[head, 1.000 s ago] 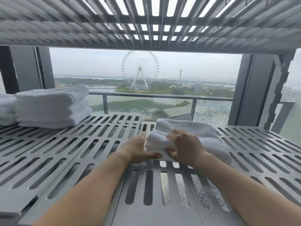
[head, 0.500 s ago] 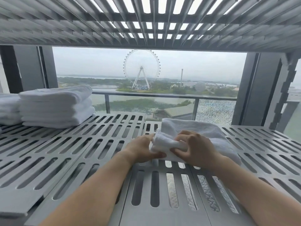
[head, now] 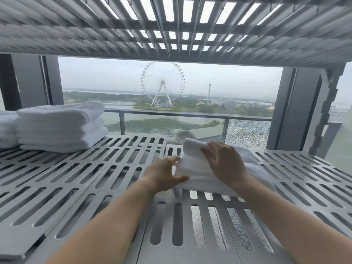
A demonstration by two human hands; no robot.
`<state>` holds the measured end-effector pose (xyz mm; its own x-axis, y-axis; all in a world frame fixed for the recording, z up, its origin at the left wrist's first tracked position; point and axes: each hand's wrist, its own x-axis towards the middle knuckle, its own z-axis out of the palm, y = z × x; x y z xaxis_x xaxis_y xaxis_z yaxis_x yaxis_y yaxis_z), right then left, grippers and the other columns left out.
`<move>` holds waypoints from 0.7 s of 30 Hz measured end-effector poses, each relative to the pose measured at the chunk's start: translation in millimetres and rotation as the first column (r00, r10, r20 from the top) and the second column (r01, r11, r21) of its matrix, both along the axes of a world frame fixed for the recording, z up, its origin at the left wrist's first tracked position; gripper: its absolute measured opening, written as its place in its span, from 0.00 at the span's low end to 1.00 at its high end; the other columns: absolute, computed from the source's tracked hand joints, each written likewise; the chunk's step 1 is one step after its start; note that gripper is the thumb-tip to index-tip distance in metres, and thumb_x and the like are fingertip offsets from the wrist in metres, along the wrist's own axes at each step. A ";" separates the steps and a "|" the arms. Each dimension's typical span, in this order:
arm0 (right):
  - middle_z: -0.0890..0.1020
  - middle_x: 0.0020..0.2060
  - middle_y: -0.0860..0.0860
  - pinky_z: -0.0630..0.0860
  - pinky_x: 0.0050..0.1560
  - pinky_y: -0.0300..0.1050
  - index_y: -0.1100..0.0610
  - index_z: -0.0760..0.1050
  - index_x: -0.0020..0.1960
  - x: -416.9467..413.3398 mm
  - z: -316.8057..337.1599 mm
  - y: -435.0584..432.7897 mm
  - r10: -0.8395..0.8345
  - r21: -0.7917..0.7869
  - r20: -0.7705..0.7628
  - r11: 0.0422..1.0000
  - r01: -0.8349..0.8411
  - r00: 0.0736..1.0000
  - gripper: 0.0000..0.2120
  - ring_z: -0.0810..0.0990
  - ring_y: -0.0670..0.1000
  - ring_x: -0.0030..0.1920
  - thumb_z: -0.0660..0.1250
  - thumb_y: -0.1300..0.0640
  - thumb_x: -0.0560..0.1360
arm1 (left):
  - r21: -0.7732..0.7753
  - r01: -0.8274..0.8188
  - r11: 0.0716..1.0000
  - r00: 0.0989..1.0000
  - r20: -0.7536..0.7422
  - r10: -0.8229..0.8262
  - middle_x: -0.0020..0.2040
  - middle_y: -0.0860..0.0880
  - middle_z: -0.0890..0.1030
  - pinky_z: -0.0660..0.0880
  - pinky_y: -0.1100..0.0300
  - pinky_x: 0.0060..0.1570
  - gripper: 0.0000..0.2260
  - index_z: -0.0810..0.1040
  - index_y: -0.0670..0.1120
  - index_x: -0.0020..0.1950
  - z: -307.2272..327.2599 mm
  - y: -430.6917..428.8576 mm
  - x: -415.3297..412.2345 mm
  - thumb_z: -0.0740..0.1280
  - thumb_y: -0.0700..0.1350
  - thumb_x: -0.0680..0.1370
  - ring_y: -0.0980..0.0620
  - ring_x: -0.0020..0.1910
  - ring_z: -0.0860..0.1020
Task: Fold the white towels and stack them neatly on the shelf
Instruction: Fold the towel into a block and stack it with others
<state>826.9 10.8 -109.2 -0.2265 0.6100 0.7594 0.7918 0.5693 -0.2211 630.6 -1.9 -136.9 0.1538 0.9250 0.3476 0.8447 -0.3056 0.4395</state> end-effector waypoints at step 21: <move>0.83 0.48 0.45 0.70 0.39 0.43 0.43 0.73 0.59 -4.2 -27.9 4.2 0.092 -0.060 0.206 0.995 -0.081 0.974 0.14 0.80 0.51 0.47 0.61 0.45 0.74 | 0.099 0.015 0.995 0.983 0.180 -0.033 0.45 0.49 0.77 0.74 0.56 0.45 0.19 0.74 0.43 0.52 3.4 -4.4 13.6 0.74 0.48 0.67 0.51 0.46 0.76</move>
<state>822.7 15.0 -137.0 -0.4302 0.6180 0.6580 0.7719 0.6297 -0.0868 644.2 -6.4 -133.5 0.1017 0.8823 0.4596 0.7456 -0.3734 0.5520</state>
